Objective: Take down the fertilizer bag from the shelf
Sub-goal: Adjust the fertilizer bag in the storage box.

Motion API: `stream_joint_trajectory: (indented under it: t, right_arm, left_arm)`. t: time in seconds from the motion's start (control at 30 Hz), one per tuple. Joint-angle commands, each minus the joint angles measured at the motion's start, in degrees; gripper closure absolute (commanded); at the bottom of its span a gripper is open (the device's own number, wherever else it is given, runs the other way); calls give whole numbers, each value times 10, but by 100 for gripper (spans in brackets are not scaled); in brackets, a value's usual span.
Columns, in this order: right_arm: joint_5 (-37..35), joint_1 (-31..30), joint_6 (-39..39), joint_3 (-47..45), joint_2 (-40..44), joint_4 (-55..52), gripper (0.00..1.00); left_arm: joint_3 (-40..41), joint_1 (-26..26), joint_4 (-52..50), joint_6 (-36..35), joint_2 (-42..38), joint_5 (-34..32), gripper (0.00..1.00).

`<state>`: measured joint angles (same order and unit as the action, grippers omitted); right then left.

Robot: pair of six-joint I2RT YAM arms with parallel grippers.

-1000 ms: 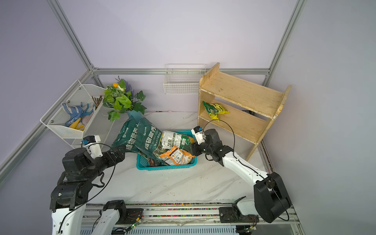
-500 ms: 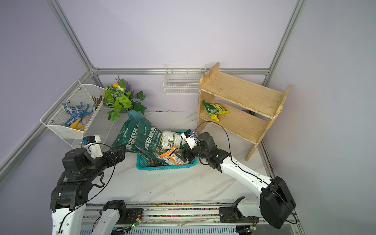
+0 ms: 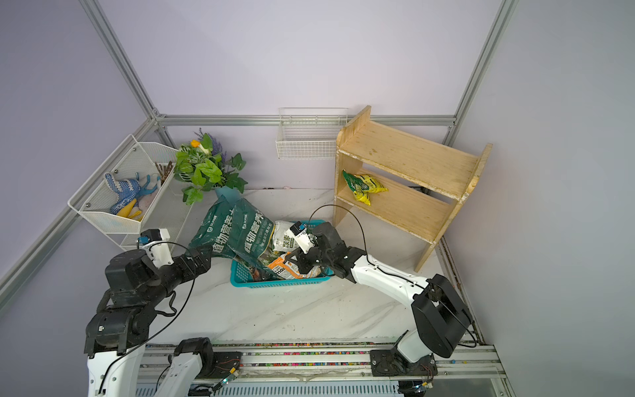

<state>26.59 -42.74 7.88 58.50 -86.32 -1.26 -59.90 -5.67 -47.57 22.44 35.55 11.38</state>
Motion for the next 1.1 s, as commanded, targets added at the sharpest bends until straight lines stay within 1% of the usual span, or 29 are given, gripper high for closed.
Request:
stream_joint_trajectory:
  t: [0.0, 0.13, 0.2, 0.33, 0.47, 0.57, 0.63, 0.73, 0.77, 0.87, 0.97, 1.03, 1.07]
  right_arm:
    - [17, -14, 48, -13, 45, 123, 100]
    - [-7, -13, 118, -76, 87, 257, 100]
    - [-15, -11, 150, -93, 96, 312, 100]
    - [-29, -4, 232, -126, 91, 434, 100]
    - [-29, 12, 284, -154, 75, 520, 100]
    - [-23, 36, 313, -188, 60, 584, 100]
    - [-7, 60, 347, -219, 42, 656, 100]
    - [23, 105, 392, -272, 5, 793, 100]
    - [32, 116, 400, -281, -7, 817, 100]
    - [70, 139, 409, -289, -57, 867, 100]
    - [93, 143, 416, -286, -89, 905, 100]
    - [90, 143, 400, -281, -93, 886, 100]
    - [85, 143, 384, -276, -89, 853, 100]
  left_arm:
    - [26, -3, 12, 3, -4, 4, 0]
    - [26, -3, 13, 3, -4, 4, 0]
    - [26, -3, 12, 2, -4, 3, 0]
    - [26, -3, 12, 2, -3, 4, 0]
    - [26, -3, 12, 2, -3, 5, 0]
    - [26, -3, 12, 2, -3, 6, 0]
    - [26, -3, 12, 2, -3, 5, 0]
    - [26, -3, 13, 3, -3, 5, 0]
    - [26, -3, 12, 3, -3, 5, 0]
    - [26, -3, 12, 3, -3, 5, 0]
    - [26, -3, 12, 3, -3, 4, 0]
    - [26, -4, 12, 3, -3, 5, 0]
    - [26, -4, 12, 3, -3, 5, 0]
